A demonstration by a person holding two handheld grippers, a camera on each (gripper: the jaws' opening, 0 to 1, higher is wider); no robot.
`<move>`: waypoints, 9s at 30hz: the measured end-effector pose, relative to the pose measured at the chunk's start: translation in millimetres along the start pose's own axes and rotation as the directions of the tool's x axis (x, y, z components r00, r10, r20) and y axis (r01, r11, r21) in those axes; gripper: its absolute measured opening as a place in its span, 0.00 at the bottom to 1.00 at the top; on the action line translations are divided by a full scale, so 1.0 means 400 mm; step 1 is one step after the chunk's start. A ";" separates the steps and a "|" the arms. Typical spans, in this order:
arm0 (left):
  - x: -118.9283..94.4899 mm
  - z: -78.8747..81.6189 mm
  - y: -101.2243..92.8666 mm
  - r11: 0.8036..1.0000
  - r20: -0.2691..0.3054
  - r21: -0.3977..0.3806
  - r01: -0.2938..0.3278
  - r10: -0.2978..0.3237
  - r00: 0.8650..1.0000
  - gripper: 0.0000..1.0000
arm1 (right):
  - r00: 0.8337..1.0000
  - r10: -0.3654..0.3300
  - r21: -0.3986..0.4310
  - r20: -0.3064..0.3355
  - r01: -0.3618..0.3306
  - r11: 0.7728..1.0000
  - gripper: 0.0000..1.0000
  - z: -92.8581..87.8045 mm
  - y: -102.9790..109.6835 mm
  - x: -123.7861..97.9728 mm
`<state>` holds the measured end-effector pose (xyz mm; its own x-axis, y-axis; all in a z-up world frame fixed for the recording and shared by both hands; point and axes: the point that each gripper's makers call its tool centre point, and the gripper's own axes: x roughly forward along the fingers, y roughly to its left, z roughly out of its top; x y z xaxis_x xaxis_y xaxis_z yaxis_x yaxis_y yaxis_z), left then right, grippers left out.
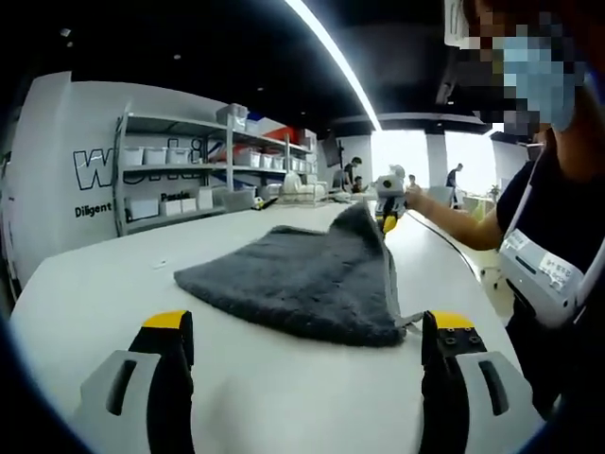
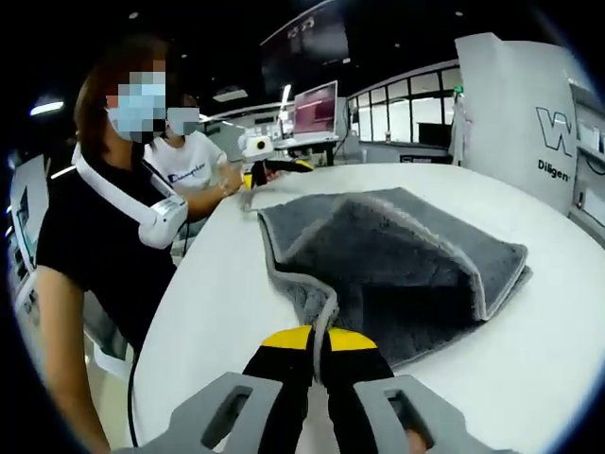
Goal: Open the folded towel by lifting each exposed corner and separating the folded layers until the towel lies flat within the target outline without major curled edges
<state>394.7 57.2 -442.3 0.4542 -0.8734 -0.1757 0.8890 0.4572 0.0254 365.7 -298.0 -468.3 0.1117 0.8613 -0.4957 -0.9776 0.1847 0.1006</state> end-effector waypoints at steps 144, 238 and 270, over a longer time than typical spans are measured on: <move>-0.045 0.064 0.009 0.976 -0.036 -0.119 -0.183 0.180 0.983 0.98 | 0.788 -0.597 0.044 0.150 0.598 0.800 0.99 0.073 0.020 -0.057; 0.511 0.132 -0.382 0.987 -0.160 -0.012 0.157 -0.157 0.975 0.82 | 0.722 -0.691 0.104 0.012 0.687 0.720 0.99 -0.014 0.088 -0.123; 0.708 0.040 -0.471 0.958 -0.300 0.149 0.245 -0.193 0.934 0.35 | 0.720 -0.693 0.122 0.008 0.688 0.716 0.99 -0.048 0.104 -0.127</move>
<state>356.6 -278.9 -481.0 0.2357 -0.8537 -0.4644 0.9717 0.1989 0.1276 315.8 -343.1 -455.3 0.7600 0.4964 -0.4196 -0.6013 0.7821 -0.1637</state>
